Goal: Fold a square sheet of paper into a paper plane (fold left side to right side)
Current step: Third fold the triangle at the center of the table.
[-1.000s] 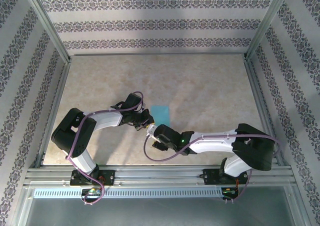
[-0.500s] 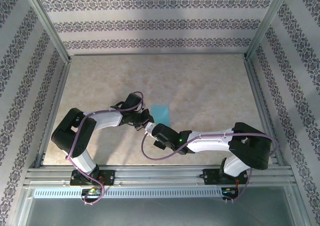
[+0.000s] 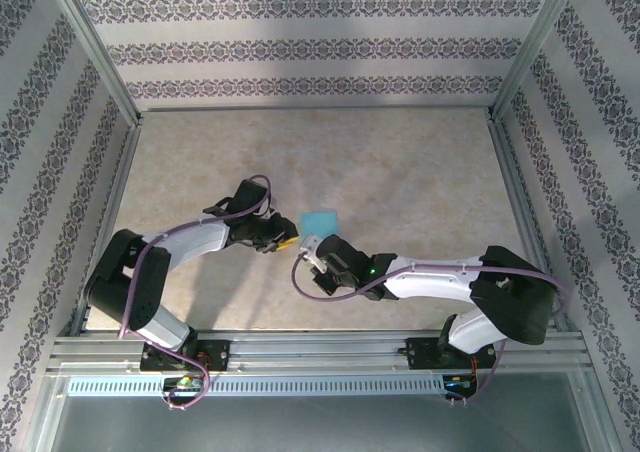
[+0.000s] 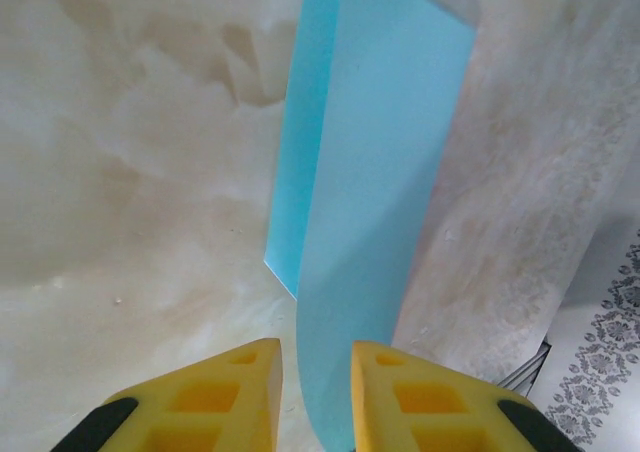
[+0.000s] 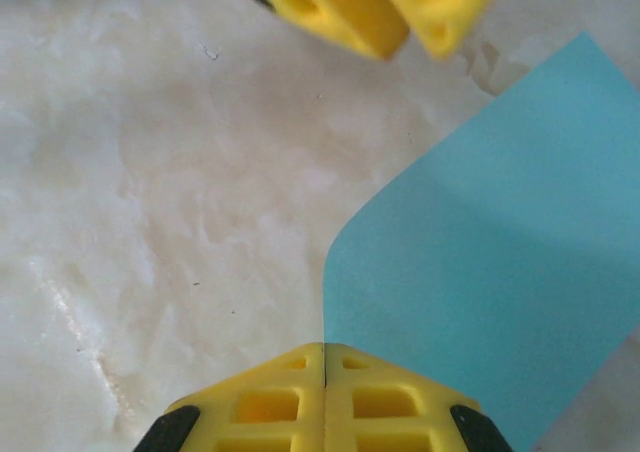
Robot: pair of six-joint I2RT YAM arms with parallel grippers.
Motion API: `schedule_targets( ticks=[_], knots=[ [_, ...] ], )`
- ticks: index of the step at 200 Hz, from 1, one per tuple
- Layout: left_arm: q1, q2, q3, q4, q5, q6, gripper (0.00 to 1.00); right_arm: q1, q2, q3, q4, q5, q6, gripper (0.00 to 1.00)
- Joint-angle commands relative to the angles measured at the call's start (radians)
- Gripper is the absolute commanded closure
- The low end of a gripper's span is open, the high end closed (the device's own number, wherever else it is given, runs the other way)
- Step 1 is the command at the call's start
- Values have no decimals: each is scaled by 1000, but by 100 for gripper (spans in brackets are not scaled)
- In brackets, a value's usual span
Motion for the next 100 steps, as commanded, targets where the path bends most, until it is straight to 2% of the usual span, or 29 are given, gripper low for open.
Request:
schedule_targets(
  ticks=[1,18,43,100],
  knots=[
    [19,-20,49,-98,-18,100,76,-38,-31,-29,7,-140,74,100],
    [18,29,129,-162,-3,164,82,-66,-46,-46,18,-200,97,100],
    [1,111,217,-172,24,207,91,-111,-60,-63,32,-285,125,100],
    [-79,323,382,-198,34,275,98,-170,-68,-95,68,-369,159,100]
  ],
)
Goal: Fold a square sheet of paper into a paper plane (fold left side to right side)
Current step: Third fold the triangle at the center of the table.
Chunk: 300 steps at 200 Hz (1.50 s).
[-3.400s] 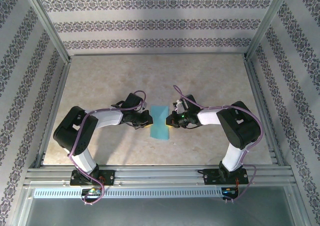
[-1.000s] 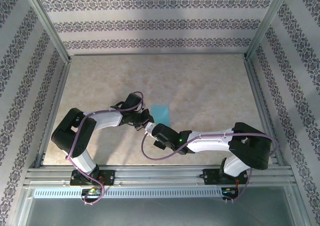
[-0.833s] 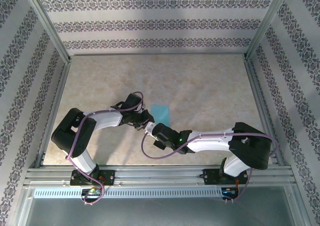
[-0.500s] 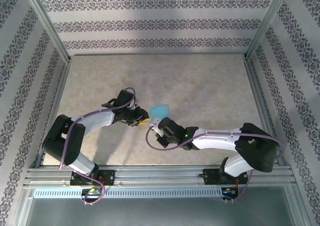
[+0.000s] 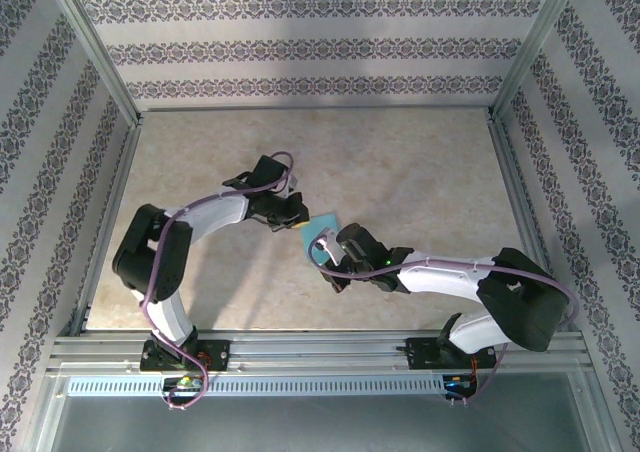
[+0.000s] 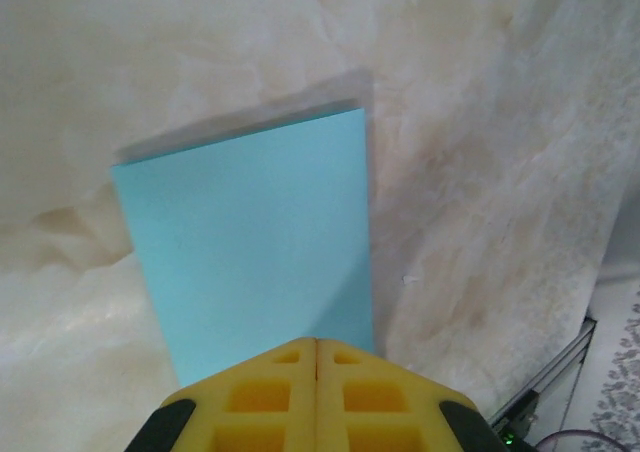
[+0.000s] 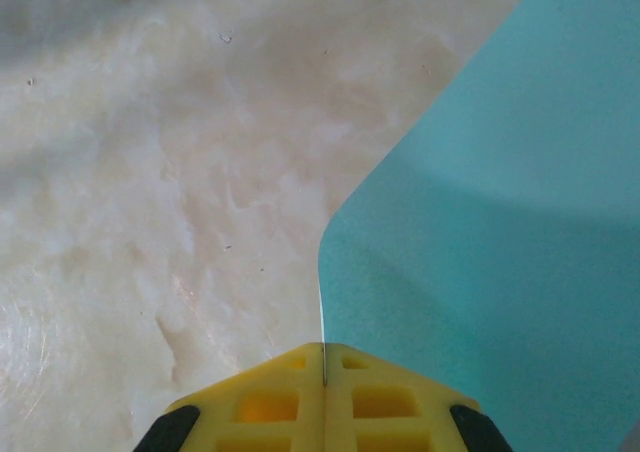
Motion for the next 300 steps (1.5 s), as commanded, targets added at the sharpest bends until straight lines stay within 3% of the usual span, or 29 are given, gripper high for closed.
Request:
schedule_targets(
  ticks=[1,44,127,300],
  knots=[
    [-41,74,59,-68,22,71,98,-19,-19,-17,34,-75,29,100],
    [-73,180,128,-112,-3,110,100,-39,-10,-23,40,-111,43,100],
    [-86,234,110,-110,-43,149,100,-84,5,-30,44,-182,87,100],
    [-101,244,109,-106,-60,173,100,-203,99,38,11,-126,133,100]
  ],
)
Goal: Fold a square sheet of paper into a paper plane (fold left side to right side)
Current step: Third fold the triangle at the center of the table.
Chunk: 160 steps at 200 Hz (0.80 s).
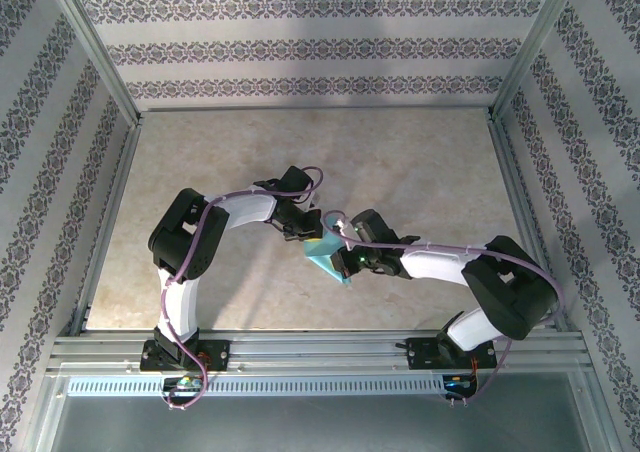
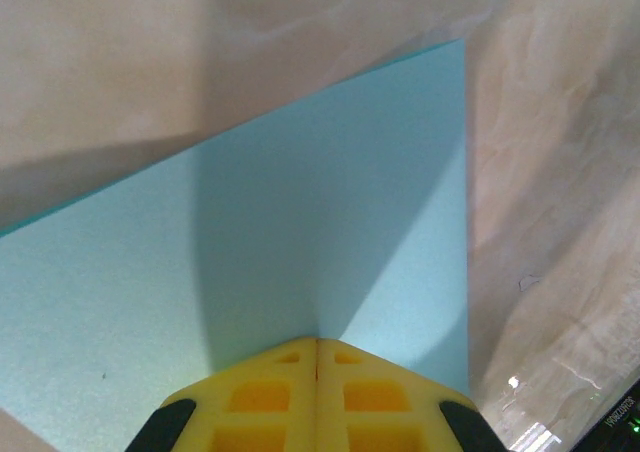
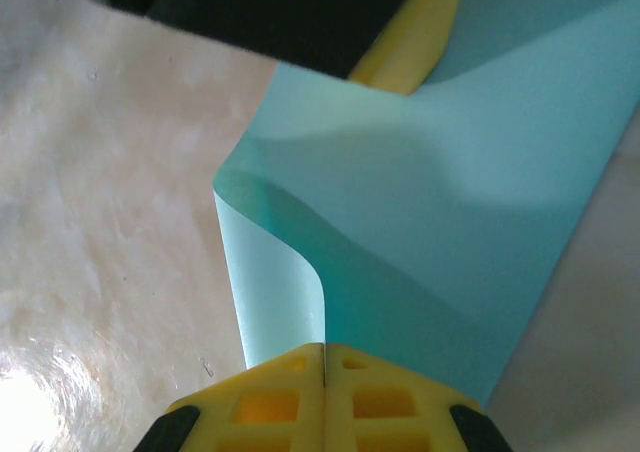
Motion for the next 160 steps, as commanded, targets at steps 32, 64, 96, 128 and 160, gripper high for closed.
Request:
schedule_targets(
  ticks=[32,64,96,128,160],
  knots=[
    [-22,38,4,-34,-44,29,100,-21,24,39,-7,18,-7,100],
    [-22,38,5,-36,-46,30,100,-23,28,38,-8,19,-7,100],
    [-22,40,7,-36,-45,31,100,-26,32,38,-9,25,-7,100],
    [-22,40,8,-37,-46,31,100,-28,36,43,-12,36,-4,100],
    [-23,40,7,-36,-47,31,100,-30,40,47,-13,43,-5,100]
  ],
)
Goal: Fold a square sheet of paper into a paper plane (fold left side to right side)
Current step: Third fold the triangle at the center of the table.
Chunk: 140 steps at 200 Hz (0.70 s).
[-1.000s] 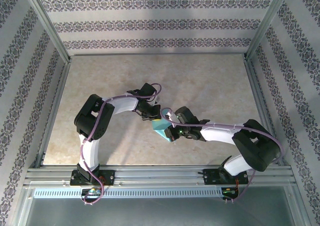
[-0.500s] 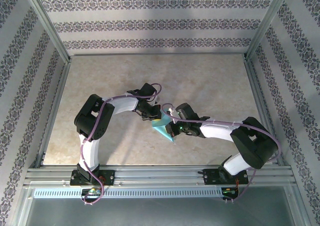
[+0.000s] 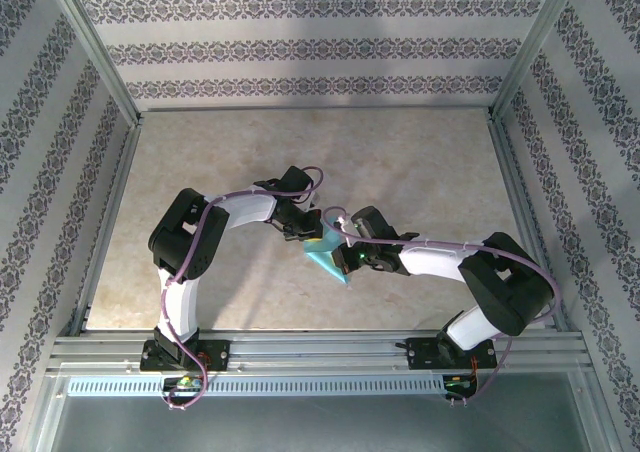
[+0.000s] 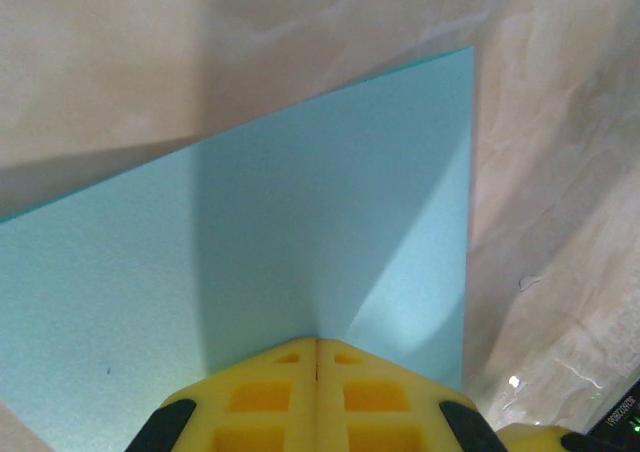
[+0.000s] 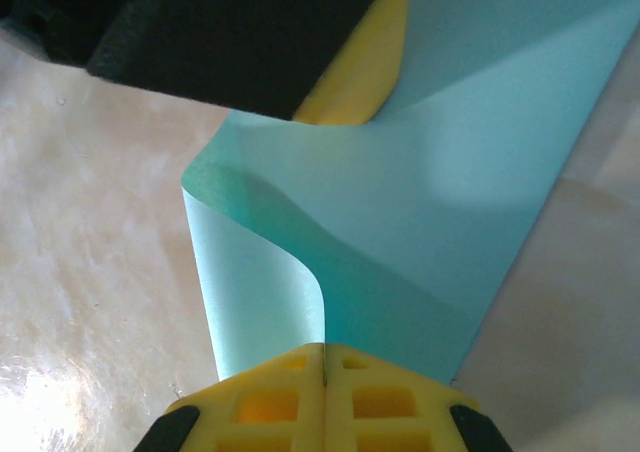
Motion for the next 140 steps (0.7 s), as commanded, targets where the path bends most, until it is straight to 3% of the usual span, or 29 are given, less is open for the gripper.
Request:
schedule_targets(
  ticks=[1,140],
  knots=[
    [-22,39,6,-36,-47,28,100,-9,14,26,-6,21,-4,100],
    [-23,36,-2,-28,-46,26,100,-10,33,34,-11,41,1,100]
  ],
)
